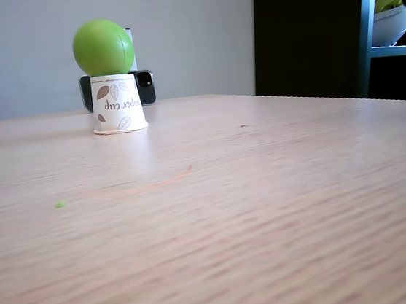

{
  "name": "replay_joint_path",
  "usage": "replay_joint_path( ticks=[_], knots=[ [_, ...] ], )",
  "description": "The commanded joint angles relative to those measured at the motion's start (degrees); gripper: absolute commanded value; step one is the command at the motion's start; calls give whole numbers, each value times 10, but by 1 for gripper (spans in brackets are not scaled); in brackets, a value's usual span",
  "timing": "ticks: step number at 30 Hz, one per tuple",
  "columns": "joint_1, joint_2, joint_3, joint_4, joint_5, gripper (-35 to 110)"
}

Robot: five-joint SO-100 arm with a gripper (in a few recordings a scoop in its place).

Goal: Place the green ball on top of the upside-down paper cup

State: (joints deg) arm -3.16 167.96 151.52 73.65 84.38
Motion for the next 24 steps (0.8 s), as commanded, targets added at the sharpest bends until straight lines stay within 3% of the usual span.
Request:
replay_joint_path(
  ticks=[1, 8, 14, 24],
  knots=[
    [2, 88, 92, 23, 27, 0],
    [15, 164, 186, 76, 29, 0],
    [12, 216, 265, 55, 24, 0],
    [17, 224, 268, 60, 7, 0]
  ],
)
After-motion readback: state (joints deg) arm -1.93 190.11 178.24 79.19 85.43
